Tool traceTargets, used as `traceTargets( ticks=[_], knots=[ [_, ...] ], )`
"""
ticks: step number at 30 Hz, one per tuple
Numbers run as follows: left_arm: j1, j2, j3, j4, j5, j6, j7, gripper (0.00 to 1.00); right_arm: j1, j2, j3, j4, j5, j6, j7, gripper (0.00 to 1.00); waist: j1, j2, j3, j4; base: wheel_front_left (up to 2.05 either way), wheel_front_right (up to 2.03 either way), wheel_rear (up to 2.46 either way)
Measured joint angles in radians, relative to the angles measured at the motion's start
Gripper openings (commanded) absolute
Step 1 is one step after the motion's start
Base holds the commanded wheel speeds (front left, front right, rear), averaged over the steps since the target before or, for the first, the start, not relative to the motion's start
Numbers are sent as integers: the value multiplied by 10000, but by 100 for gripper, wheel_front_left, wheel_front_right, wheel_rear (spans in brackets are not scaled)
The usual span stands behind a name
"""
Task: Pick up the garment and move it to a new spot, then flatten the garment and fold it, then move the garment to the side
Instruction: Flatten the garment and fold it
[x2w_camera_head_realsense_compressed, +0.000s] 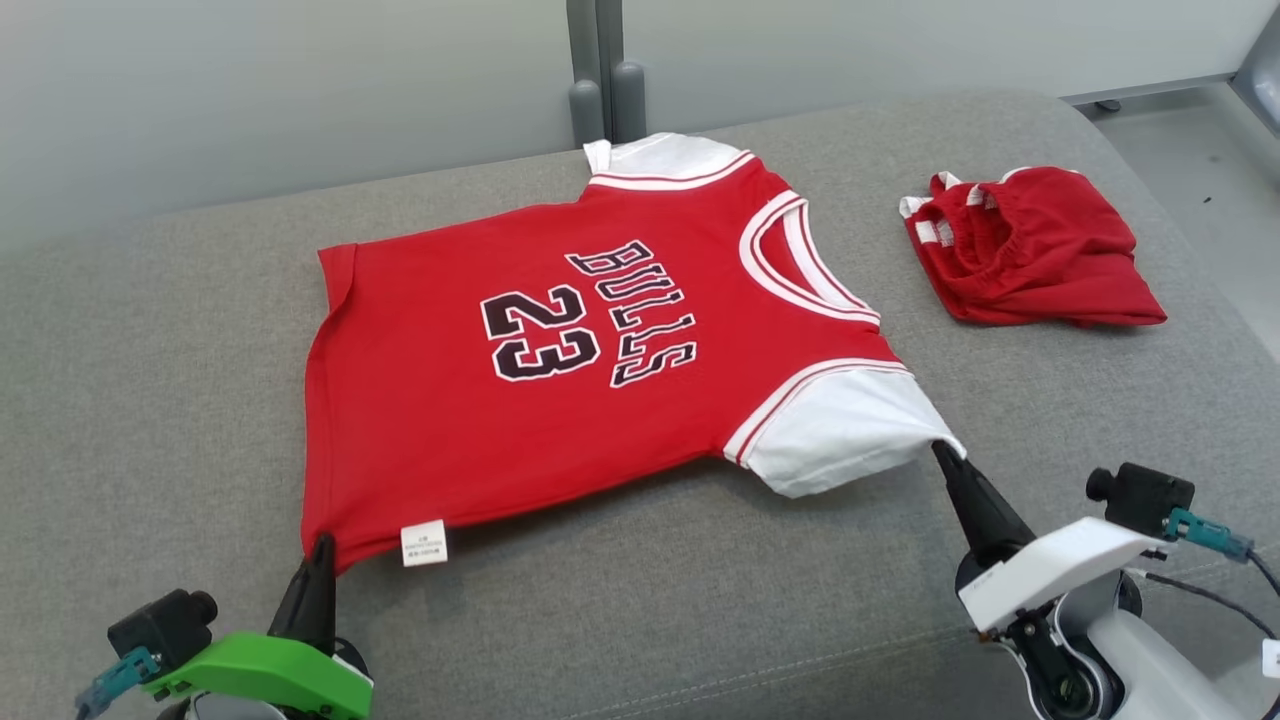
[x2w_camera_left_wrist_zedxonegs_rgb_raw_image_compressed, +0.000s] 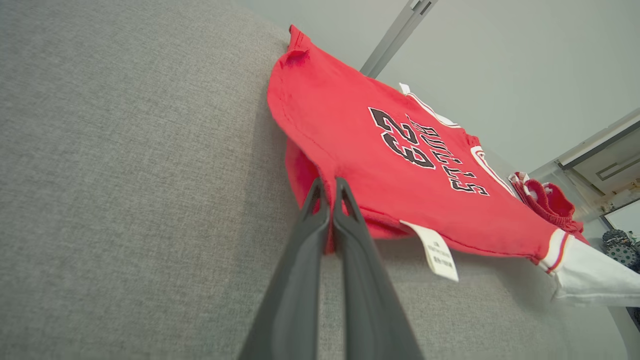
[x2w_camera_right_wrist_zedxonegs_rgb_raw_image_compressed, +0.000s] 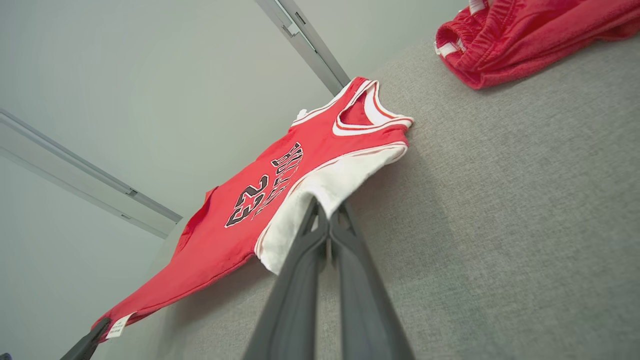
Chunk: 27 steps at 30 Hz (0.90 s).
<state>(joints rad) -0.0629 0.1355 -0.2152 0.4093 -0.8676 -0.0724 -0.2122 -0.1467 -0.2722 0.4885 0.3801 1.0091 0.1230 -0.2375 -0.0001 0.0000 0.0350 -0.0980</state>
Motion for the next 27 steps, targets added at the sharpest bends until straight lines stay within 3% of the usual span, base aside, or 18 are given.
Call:
traceTargets(
  ticks=[11,19,27],
  knots=[
    [824,153,-157,36,265,-77,-90,0,1344,-207,176,-150,245,2,-10,0,0,0,-366,-57,0,0,0],
    [846,215,-727,627,892,-54,-86,0,1416,-171,470,546,190,2,-10,0,0,0,-361,-46,0,0,0],
    [768,418,-1018,1202,1618,316,-88,0,1414,173,834,1361,102,2,52,0,0,0,-319,11,0,0,0]
  ],
)
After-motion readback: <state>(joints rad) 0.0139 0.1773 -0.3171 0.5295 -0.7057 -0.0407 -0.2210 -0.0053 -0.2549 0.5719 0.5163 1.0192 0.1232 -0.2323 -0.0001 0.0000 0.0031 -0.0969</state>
